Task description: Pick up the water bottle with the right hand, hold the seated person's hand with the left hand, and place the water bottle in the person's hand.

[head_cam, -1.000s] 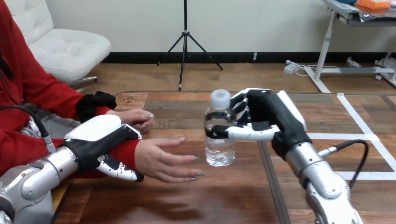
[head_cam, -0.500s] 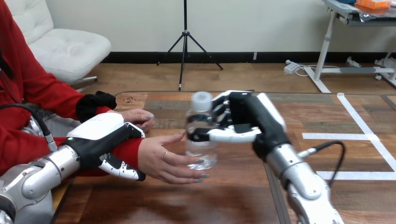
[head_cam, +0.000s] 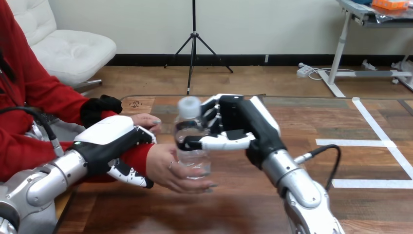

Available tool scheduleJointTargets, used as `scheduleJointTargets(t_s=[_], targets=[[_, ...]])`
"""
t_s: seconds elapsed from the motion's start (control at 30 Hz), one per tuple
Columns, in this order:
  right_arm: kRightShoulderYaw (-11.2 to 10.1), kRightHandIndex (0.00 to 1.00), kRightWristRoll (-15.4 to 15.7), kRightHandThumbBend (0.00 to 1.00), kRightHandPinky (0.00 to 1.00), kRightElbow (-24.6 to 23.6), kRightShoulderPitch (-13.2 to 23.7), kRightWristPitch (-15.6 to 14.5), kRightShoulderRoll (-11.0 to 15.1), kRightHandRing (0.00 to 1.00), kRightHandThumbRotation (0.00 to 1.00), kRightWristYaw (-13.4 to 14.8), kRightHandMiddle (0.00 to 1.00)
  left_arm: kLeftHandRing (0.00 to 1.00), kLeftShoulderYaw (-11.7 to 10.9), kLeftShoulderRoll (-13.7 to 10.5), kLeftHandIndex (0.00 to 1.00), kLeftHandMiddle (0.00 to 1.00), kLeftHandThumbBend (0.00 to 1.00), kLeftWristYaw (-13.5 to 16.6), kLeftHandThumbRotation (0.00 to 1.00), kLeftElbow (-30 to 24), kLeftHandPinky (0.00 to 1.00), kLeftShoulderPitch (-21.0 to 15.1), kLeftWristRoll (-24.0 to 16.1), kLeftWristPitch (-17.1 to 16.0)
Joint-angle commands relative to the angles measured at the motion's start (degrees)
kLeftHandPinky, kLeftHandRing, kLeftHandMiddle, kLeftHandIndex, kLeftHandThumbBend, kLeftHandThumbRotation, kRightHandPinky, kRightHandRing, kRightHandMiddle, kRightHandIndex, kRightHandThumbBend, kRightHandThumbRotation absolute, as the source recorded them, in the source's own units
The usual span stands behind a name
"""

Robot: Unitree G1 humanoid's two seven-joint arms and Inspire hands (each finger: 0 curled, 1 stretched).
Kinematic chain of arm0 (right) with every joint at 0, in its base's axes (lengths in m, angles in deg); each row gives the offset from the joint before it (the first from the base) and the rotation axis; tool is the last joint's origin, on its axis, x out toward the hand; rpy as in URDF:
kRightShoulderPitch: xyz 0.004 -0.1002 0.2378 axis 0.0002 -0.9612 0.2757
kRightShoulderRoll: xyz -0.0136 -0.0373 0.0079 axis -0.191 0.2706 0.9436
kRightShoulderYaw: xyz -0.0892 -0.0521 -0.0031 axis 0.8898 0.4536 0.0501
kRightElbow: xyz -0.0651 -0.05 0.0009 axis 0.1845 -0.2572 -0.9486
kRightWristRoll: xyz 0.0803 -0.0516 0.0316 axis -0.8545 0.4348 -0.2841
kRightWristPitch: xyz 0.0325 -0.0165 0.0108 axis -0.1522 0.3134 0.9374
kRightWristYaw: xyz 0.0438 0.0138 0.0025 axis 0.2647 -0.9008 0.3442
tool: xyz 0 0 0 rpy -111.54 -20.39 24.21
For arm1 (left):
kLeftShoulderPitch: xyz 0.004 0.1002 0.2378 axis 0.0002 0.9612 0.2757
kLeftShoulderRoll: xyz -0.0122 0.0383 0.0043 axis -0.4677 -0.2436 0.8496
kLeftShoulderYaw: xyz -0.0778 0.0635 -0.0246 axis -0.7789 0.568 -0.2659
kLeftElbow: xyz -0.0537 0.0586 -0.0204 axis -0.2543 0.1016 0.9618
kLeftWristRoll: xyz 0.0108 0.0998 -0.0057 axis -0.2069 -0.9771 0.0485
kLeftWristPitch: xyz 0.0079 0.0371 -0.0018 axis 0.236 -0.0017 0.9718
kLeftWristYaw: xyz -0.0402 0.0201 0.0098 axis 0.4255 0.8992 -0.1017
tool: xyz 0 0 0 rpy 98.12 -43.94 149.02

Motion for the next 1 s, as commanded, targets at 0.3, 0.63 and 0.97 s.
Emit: scheduleJointTargets(t_s=[0.3,0.63,0.97], targets=[[0.7,0.43,-2.6,0.91,0.22,-3.3,3.8,4.4,-3.8,0.27,0.0,-0.8,0.4,0.42,-2.6,4.5,0.53,0.5,0.66,0.0,0.18,-6.5,0.35,-3.3,4.0,-2.3],[1.7,0.43,-2.3,0.91,0.22,-4.1,2.9,4.6,-4.9,0.28,0.0,-0.7,0.4,0.4,-3.3,6.1,0.52,0.49,0.67,-3.7,0.14,-7.4,0.33,-3.7,7.2,-2.4],[2.4,0.43,-2.8,0.9,0.21,-5.0,1.9,4.2,-5.9,0.27,0.0,-0.8,0.39,0.4,-4.2,7.1,0.52,0.5,0.75,-7.3,0.1,-8.1,0.33,-3.9,9.7,-1.9]])
